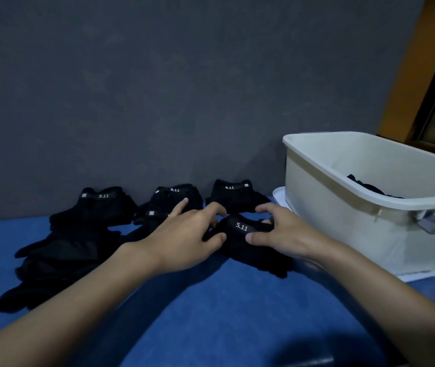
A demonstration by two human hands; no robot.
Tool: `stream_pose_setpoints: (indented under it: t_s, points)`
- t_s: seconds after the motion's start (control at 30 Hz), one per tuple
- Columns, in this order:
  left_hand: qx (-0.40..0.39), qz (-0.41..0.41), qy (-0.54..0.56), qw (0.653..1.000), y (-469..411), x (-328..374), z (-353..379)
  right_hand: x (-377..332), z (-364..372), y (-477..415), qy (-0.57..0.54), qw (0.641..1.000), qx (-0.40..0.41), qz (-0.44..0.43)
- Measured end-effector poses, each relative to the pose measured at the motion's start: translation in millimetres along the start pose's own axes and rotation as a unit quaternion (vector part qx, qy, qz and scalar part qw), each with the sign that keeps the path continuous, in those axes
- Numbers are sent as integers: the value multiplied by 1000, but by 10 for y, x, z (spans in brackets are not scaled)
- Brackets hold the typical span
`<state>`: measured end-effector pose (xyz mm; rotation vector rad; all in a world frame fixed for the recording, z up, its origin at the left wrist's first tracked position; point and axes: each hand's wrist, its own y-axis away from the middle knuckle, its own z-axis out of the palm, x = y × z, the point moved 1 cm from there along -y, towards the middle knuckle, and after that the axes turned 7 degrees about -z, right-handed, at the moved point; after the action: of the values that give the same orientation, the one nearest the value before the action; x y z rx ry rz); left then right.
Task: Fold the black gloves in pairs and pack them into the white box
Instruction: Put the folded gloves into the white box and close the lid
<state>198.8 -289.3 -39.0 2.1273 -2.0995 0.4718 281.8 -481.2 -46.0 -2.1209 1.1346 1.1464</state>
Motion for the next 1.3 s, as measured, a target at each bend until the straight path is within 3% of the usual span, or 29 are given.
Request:
stream_pose_setpoints:
  t_s: [0.17,0.27,0.4,0.6,0.67,0.87,1.07,1.3]
  points:
    - [22,-10,51,998,26,52,-14,-39,-29,145,-42,999,17,-27]
    - [38,-49,167,984,39,99,-82,-114,-88,241,-90,991,76,-66]
    - [38,-74,384,920,65,328,-333,-331,-204,371,-161,970,120,-140]
    - [85,-46,567,818,74,667,-835,-804,-389,516,-150,952,121,-237]
    - [94,-15,592,800,48,745,-980,-943,-483,559,-148,948,111,-260]
    - [95,15,600,795,-158,999,-1211,-1204,-899,626,-161,942,100,-276]
    - [75,15,614,785,-459,1321,-1221,-1183,-1362,557,-175,939,145,-257]
    - [105,8,406,908,-872,1328,-935,-852,-1951,352,-162,954,184,-171]
